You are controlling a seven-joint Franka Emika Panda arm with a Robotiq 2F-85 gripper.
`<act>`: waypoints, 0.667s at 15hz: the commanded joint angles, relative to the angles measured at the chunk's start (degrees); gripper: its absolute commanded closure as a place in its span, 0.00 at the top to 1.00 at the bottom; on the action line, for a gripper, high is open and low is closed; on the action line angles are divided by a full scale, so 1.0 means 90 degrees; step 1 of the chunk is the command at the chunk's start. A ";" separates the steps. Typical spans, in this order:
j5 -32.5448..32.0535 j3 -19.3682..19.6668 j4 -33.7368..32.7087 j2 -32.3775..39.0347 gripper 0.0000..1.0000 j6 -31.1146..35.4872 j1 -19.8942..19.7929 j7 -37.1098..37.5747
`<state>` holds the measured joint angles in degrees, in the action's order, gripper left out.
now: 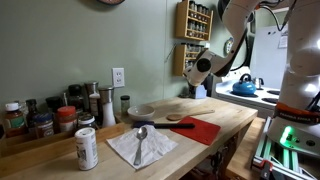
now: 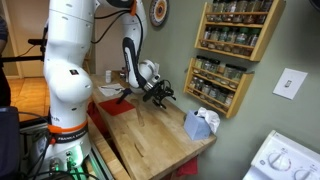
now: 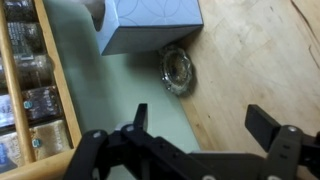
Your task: Move the silver bowl to the left
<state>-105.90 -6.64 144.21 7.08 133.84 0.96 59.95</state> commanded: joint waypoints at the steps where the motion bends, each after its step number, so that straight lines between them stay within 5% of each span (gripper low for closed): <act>1: -0.0702 0.0081 -0.0187 0.0444 1.00 -0.0133 0.0054 0.0381; 10: -0.2114 0.0214 -0.0346 0.1205 1.00 -0.0558 -0.0249 0.1527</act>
<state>-121.29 -5.03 142.33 15.14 130.17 -0.31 70.52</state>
